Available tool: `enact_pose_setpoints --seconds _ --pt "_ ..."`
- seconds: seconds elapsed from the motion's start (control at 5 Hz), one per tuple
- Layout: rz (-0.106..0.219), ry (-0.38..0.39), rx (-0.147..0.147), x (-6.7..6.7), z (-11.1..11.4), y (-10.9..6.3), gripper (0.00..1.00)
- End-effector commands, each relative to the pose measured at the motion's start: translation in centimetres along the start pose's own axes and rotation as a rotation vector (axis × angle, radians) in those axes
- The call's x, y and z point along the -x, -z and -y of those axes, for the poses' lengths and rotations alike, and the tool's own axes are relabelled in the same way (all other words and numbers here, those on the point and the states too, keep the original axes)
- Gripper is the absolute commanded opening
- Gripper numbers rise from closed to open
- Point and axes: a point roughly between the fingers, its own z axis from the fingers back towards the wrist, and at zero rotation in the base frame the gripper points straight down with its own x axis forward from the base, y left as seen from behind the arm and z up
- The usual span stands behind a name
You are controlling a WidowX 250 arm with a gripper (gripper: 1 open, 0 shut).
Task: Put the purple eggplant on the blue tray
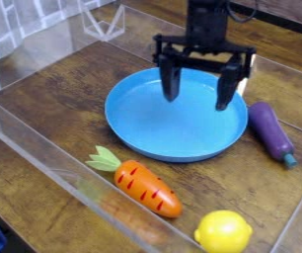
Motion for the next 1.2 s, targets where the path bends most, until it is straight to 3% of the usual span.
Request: enact_pose_setpoints --seconds 0.0,1.0 --pt "0.056 -0.004 0.029 -0.5 1.4 -1.7 1.00" --pt "0.088 -0.045 0.112 -3.2 5.2 0.9 1.00"
